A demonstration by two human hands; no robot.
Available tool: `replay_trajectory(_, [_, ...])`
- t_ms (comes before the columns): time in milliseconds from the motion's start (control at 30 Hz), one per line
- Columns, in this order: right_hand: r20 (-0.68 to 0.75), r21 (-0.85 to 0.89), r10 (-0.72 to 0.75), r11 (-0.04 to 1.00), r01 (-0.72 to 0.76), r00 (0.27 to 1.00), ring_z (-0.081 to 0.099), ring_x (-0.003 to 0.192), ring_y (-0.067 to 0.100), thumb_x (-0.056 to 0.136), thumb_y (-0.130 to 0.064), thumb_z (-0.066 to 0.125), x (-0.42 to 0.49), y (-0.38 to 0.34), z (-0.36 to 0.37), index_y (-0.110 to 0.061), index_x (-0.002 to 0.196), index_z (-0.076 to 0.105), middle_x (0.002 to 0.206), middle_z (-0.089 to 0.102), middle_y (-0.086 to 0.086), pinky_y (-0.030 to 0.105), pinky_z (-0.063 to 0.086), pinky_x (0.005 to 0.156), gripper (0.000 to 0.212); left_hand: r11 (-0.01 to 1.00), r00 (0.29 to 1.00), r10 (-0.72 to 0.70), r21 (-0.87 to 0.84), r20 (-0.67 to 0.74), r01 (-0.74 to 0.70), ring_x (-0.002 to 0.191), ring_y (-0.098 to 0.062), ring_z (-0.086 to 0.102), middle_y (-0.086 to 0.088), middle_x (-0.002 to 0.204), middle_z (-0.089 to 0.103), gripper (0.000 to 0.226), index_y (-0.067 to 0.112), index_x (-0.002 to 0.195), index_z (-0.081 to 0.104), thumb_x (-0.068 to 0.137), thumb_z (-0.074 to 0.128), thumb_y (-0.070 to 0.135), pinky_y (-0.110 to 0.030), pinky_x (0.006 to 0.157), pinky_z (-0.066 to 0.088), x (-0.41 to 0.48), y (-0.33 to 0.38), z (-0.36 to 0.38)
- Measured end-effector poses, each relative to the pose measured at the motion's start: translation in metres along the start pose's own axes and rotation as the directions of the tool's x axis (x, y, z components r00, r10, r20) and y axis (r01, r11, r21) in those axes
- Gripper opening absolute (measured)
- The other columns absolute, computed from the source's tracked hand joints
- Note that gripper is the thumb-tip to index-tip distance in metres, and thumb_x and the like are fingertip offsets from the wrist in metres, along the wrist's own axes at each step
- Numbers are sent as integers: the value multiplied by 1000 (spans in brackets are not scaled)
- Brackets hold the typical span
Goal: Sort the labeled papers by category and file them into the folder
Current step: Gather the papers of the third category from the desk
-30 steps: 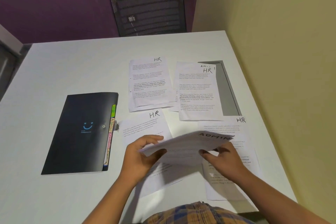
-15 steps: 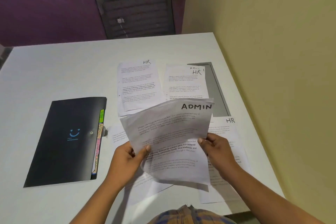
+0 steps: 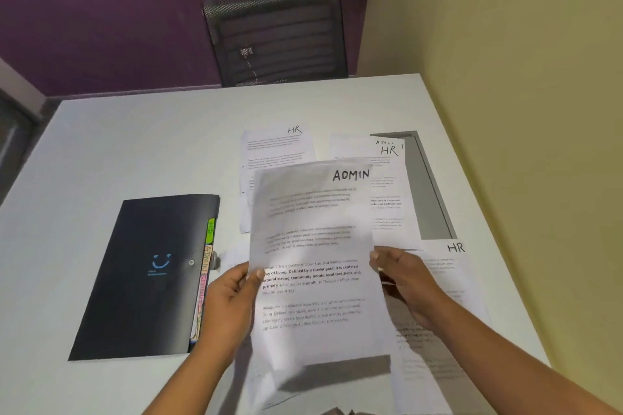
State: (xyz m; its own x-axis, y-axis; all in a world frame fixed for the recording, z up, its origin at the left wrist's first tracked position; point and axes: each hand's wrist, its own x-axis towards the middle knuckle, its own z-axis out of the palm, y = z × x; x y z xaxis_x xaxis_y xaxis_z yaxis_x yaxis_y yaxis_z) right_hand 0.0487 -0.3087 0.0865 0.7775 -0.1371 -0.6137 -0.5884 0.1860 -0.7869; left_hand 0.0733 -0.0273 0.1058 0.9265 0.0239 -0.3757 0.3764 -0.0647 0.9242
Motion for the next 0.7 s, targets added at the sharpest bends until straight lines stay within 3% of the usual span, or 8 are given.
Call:
replay_trajectory(100, [-67,27,36,999,-35,997,68,91,28,92,-26,68,27,-15,-2,-11,103,73,104,76,14,33,57,72,20,999,999,-17,-38,-50,15,87,-28,73,-11,95,78,18,6,105,73,96,59,4,-42,84,58,24,2,-3])
replay_trajectory(167, [-188,-53,4,999,-15,982,70,92,24,91,-22,70,51,-22,-10,-10,102,73,101,74,10,26,57,66,16,998,996,-34,-64,-78,29,84,-27,73,-10,94,78,17,9,102,74,96,59,4,-39,81,59,41,4,-4])
replay_trajectory(233, [-358,-233,-80,972,-7,930,68,93,23,88,-21,71,77,-23,-24,-12,104,73,101,73,5,27,56,71,18,995,995,-57,-83,-85,49,78,-20,73,-6,90,79,17,12,100,74,96,59,5,-30,72,61,56,5,-3])
replay_trajectory(333, [-582,-403,-174,910,-95,795,63,93,23,88,-18,66,97,-29,-36,-12,110,69,104,68,3,30,47,79,23,992,990,-105,-76,-98,98,77,-16,74,-8,93,78,16,8,104,73,96,59,5,-22,64,60,79,2,1])
replay_trajectory(400, [-610,-484,-184,857,-177,771,63,96,28,90,-26,65,106,-29,-43,-7,111,64,99,64,5,30,45,79,28,991,985,-125,-51,-116,120,76,-14,74,-10,96,78,16,7,106,73,96,60,5,-21,63,58,92,-1,3])
replay_trajectory(533, [-591,-615,-88,693,-377,802,65,92,33,71,-69,64,128,-31,-43,-6,105,58,98,67,7,38,54,76,72,989,980,-149,-25,-134,147,79,-13,74,-4,96,78,15,10,104,74,97,60,8,-17,64,57,112,0,7])
replay_trajectory(633, [-574,-689,-108,600,-407,812,64,102,36,70,-69,68,138,-31,-38,-11,115,49,105,64,8,41,52,82,76,987,976,-156,-56,-150,149,80,-15,74,-2,94,78,16,9,105,73,97,60,7,-17,63,58,119,1,9])
replay_trajectory(700, [-564,-670,-90,631,-391,821,65,97,35,73,-60,72,144,-28,-38,-11,113,46,102,64,7,44,55,81,69,985,974,-167,-77,-153,156,79,-14,74,-1,92,78,16,8,105,73,97,59,6,-17,62,57,122,1,11])
